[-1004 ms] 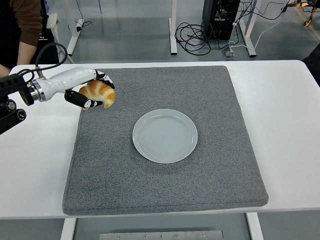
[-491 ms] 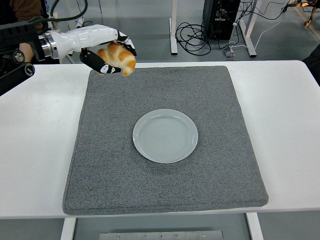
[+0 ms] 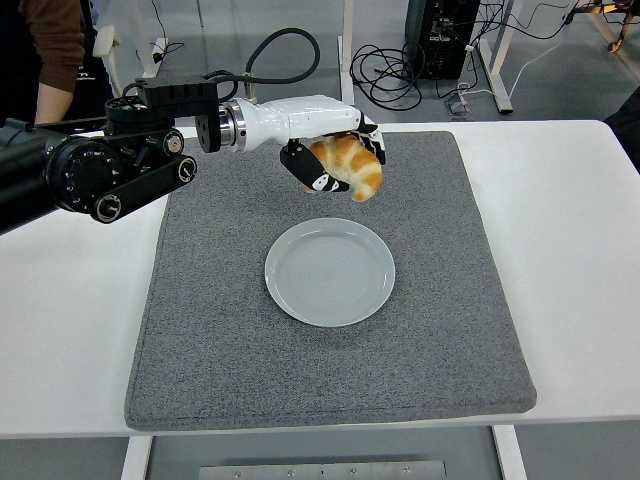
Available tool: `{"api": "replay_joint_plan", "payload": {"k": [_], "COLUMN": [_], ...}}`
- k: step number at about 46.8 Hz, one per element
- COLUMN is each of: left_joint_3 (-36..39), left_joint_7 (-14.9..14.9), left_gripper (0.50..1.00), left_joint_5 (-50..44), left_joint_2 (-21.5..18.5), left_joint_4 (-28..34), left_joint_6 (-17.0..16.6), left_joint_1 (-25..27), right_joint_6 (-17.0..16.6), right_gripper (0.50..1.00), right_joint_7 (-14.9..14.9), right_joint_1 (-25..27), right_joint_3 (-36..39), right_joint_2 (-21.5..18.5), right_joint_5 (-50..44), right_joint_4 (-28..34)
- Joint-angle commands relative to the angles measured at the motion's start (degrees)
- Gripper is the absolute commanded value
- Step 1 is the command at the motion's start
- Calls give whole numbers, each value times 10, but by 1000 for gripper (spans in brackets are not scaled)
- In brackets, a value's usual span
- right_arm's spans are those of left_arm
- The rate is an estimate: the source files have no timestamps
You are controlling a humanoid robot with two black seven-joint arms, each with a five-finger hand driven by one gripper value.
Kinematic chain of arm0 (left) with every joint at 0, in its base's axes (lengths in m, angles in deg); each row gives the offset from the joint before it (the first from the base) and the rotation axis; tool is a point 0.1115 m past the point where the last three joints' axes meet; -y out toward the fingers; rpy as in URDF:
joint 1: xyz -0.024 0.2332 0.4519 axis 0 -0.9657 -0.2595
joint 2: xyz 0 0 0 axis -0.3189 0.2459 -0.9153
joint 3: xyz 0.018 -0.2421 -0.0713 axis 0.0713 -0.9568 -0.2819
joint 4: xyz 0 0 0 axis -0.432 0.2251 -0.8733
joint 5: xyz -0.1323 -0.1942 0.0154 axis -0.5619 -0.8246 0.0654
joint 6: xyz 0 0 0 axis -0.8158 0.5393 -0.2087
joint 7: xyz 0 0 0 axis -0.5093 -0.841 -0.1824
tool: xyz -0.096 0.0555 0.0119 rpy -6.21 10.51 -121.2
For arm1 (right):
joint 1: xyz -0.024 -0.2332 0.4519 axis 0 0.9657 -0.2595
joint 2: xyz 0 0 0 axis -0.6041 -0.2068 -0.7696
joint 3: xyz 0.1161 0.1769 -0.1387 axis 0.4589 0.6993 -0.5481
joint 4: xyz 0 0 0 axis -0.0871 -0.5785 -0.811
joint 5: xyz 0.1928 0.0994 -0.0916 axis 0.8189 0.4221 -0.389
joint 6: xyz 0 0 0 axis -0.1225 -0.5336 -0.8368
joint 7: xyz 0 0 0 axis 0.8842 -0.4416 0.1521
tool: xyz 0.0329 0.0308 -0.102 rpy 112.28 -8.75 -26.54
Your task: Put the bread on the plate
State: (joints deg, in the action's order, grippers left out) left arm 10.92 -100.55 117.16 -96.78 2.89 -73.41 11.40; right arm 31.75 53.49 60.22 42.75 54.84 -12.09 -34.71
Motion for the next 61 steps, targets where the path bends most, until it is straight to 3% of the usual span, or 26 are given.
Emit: {"api": "replay_joint_plan", "payload": {"k": [1,9,19,31,41,61], "left_joint_3": [5,44,54,87,89,109], "left_joint_7": [0,0,-8,-41,-60,-60], "left_gripper": [500,500,500,500,500,500], "left_joint_5": [1,2,10,22,23,22], "left_joint_2": [9,27,25,26,23,21], "left_joint_4": [0,1,2,1,1,-40], "left_joint_6": [-1,-27,-63,-125,-143,-177], "left_joint_1": [-1,-7,-51,-91,-111,-135], "right_joint_6": [0,0,0,0,0,0], "right_gripper": [1000,1000,1000,1000,1000,1000], "right_joint_7": [0,0,0,0,0,0], "right_joint_1": [0,0,0,0,0,0], "right_joint_3": [0,0,0,0,0,0], "right_joint_2": [0,0,0,0,0,0], "right_joint_5": [1,0,0,0,0,0], "right_joint_4": [0,0,0,0,0,0]}}
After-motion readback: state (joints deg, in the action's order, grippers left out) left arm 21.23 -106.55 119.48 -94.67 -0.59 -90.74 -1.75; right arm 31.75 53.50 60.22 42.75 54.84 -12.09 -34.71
